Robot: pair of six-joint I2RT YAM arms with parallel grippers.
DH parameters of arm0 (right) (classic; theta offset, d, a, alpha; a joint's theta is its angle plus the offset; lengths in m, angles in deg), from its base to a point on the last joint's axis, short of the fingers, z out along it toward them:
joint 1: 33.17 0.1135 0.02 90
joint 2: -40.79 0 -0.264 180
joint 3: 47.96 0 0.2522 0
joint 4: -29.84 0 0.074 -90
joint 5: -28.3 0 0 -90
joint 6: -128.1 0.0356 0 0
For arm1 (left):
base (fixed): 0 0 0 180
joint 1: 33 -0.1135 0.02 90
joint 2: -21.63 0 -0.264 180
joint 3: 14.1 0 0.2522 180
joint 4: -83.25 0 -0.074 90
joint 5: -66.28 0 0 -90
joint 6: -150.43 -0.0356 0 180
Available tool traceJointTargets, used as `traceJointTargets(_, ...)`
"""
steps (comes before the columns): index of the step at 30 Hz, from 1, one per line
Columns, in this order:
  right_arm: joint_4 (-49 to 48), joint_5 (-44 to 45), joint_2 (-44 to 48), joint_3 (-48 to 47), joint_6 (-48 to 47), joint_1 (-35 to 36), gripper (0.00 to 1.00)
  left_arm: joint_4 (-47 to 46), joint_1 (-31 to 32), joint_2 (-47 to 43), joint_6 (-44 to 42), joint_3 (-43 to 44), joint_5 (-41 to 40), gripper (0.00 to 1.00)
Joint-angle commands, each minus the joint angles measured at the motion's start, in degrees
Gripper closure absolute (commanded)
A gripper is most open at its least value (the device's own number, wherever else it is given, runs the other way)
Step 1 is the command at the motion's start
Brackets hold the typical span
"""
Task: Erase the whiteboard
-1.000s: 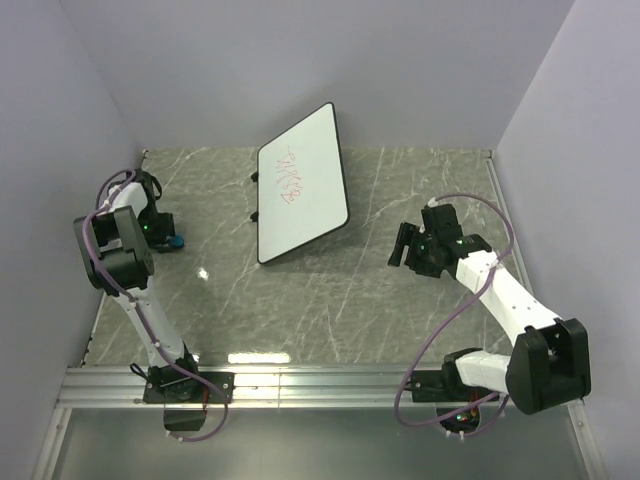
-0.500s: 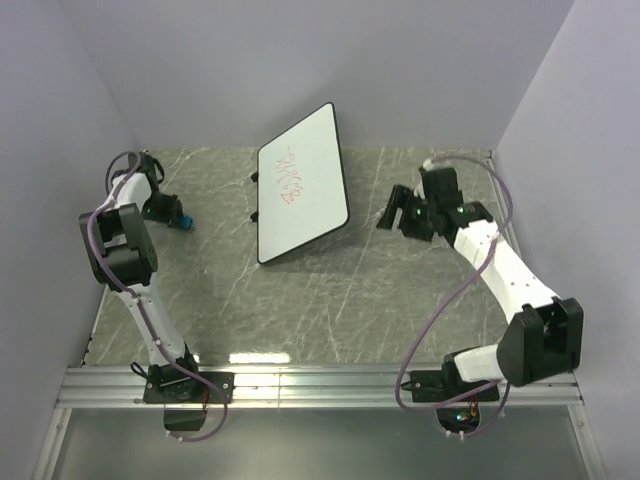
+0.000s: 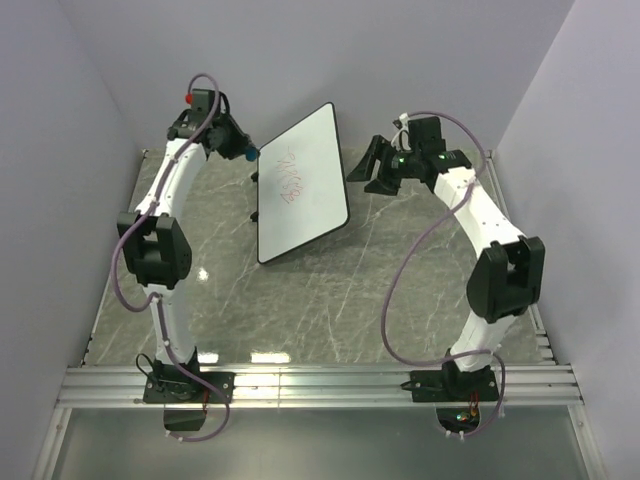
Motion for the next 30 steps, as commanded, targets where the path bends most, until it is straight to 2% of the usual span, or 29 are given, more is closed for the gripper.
traceJointTargets(1, -3.51, -4.67, -4.52, -7.22, 2.75, -0.03, 0.27, -1.54, 1.81, 2.98, -4.5, 2.22, 7.85, 1.0)
traceJointTargets(4, -0.08, -4.14, -9.09, -14.34, 2.05, 0.5, 0.25, -4.61, 3.83, 3.77, -3.18, 0.73, 11.46, 1.0)
traceJointTargets(6, 1.06, -3.53, -11.82, -17.95, 2.31, 0.59, 0.25, -4.0, 4.89, 5.61, -3.18, 2.82, 11.98, 1.0)
traceJointTargets(13, 2.12, -2.73, -17.18, -19.28, 2.84, 2.51, 0.28, -5.05, 10.61, 5.8, -3.0, 3.81, 14.09, 1.0)
traceJointTargets(14, 2.12, -2.99, -18.15, -19.02, 2.49, 2.87, 0.31, -5.14, 10.96, 5.45, -2.92, 3.72, 14.44, 1.0)
traceJointTargets(15, 2.29, -3.52, -18.68, -19.02, 2.22, 3.22, 0.41, -5.31, 11.31, 5.01, -3.0, 3.2, 14.88, 1.0)
traceJointTargets(16, 2.64, -4.57, -19.2, -19.11, 1.53, 4.09, 0.46, -5.49, 12.01, 4.66, -3.18, 2.84, 15.41, 1.0)
traceJointTargets(18, 3.78, -5.37, -21.05, -19.98, 0.82, 4.72, 0.63, -5.32, 12.72, 3.43, -3.44, 1.62, 15.59, 1.0)
traceJointTargets(21, 4.84, -5.37, -21.76, -20.16, -0.24, 5.68, 0.79, -4.53, 13.6, 2.03, -4.32, -0.49, 15.59, 1.0)
traceJointTargets(24, 6.33, -4.76, -22.11, -21.04, -1.29, 5.77, 0.9, -3.91, 14.13, 1.32, -5.81, -4.17, 15.59, 1.0)
traceJointTargets(30, 8.01, -4.58, -22.29, -22.88, -1.65, 4.98, 0.95, 0.13, 13.34, 0.44, -7.4, -12.51, 13.31, 1.0)
